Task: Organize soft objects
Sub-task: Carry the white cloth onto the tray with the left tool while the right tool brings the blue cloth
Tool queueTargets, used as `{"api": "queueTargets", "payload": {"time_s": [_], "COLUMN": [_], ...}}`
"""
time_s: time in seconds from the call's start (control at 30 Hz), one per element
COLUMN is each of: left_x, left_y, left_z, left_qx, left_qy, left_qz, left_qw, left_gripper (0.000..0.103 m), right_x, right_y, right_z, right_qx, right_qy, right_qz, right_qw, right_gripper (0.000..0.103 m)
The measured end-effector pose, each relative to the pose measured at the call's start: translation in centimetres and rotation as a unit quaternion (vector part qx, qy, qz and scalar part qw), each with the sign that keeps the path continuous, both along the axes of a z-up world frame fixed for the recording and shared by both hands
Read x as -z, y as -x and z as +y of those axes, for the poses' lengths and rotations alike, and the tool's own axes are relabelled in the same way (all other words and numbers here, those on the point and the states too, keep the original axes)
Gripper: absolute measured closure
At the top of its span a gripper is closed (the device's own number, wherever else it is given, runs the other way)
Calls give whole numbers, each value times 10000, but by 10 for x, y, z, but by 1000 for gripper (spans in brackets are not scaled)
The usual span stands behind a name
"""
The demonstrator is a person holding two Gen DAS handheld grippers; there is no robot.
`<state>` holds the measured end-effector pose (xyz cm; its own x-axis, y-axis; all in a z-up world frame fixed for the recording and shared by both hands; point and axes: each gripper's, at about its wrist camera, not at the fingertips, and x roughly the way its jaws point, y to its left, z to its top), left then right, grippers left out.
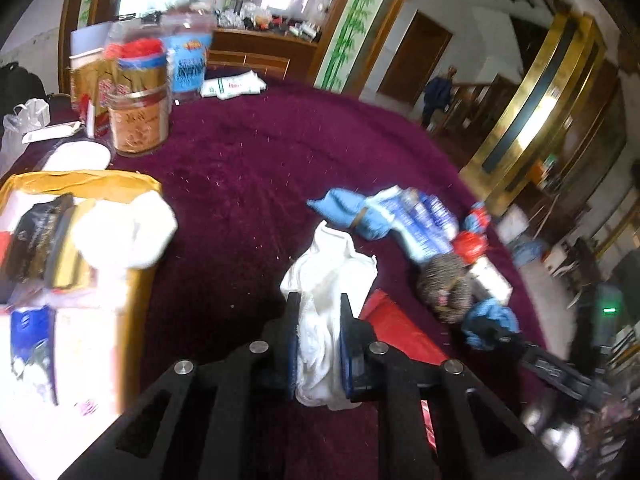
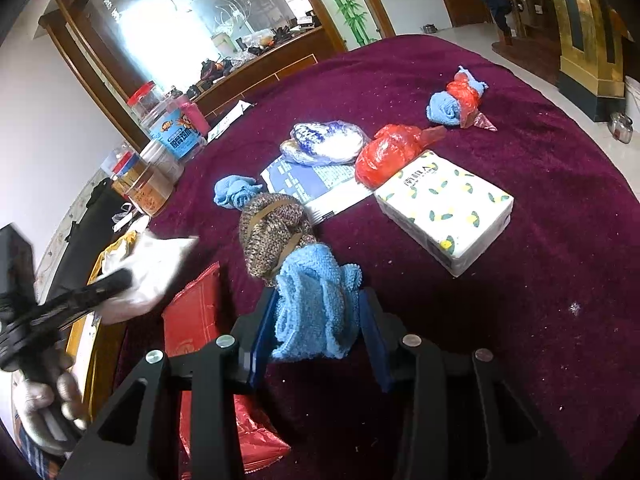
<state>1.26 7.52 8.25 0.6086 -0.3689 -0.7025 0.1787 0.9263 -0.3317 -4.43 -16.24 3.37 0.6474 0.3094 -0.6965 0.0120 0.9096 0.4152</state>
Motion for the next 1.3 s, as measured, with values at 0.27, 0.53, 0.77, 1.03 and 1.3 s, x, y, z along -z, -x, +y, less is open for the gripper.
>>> {"api": "queueTargets", "payload": {"time_s": [0.27, 0.53, 0.77, 1.03, 1.3], "left_x": [-45, -30, 1, 33, 44], "left_y": [50, 78, 66, 33, -2], "left_z": [87, 201, 240, 248, 248], "left_qx": [-510, -1821, -2230, -2289, -2325], "left_qy": [514, -45, -589, -974, -1197], "left_qz": [-464, -308, 207, 898, 1200], "left_qw": [9963, 9828, 9728, 9644, 9577], "left_gripper": [88, 88, 87, 87, 87], "right_x": [-2, -4, -20, -67, -90], "right_y": [4, 5, 18, 42, 45], "right_z": [0, 5, 9, 44, 100], "right_qx": [177, 310, 323, -159, -848], "right_qy": [156, 494, 482, 695, 627], "right_qz": [-79, -108, -213, -552, -734], "right_qw": [9997, 9982, 9981, 9959, 9917], "right_gripper": [64, 64, 64, 64, 64]}}
